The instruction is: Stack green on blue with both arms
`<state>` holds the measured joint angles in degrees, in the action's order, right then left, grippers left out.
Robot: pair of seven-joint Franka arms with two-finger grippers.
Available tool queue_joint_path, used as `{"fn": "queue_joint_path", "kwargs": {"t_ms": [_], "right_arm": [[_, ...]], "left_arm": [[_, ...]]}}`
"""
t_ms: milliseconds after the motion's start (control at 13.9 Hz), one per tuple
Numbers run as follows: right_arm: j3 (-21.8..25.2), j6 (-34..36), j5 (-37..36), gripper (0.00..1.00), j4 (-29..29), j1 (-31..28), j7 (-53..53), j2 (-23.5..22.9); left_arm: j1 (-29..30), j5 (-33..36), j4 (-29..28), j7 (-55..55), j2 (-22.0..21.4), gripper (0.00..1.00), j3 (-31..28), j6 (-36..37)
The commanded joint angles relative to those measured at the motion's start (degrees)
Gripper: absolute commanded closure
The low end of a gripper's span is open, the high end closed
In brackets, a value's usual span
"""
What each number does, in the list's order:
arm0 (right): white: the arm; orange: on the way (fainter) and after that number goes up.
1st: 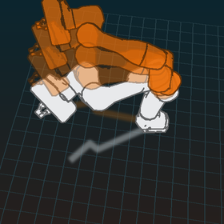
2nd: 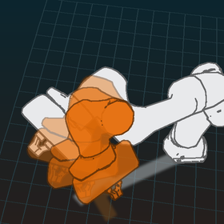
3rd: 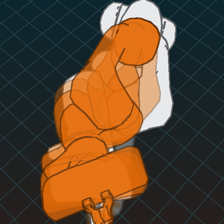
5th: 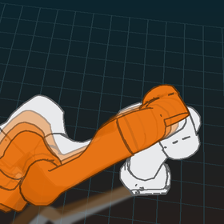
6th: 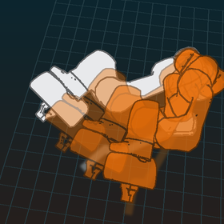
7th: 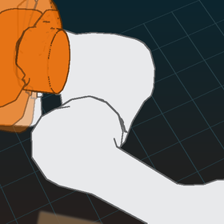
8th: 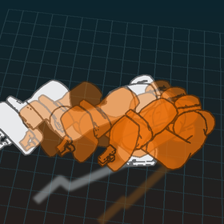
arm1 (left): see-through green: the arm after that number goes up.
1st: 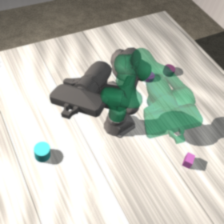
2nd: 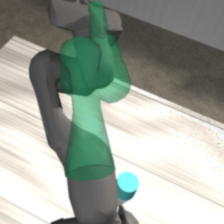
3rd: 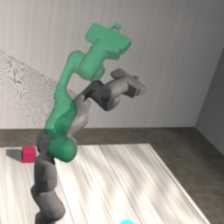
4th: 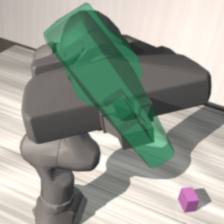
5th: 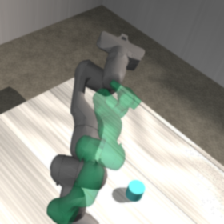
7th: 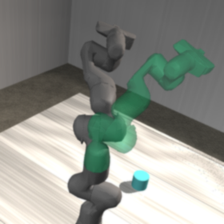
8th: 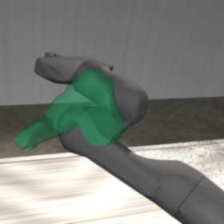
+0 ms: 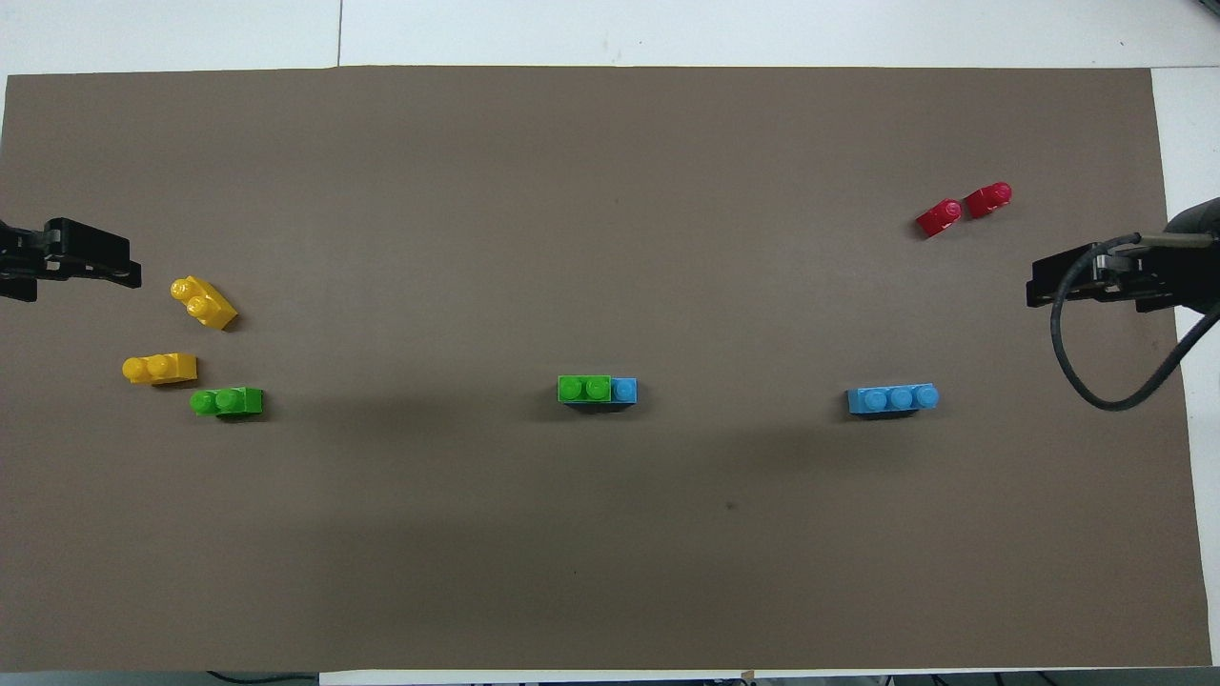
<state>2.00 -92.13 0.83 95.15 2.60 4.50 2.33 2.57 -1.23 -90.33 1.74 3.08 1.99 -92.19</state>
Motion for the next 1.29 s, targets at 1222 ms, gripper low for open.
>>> {"fn": "queue_joint_path", "kwargs": {"t_ms": [1222], "right_arm": [[-0.8, 1.5, -2.4, 0.00, 2.4, -0.1, -5.2, 1.5]], "left_arm": [[0.0, -0.8, 0.2, -0.3, -0.4, 0.00, -0.1, -0.8]]}}
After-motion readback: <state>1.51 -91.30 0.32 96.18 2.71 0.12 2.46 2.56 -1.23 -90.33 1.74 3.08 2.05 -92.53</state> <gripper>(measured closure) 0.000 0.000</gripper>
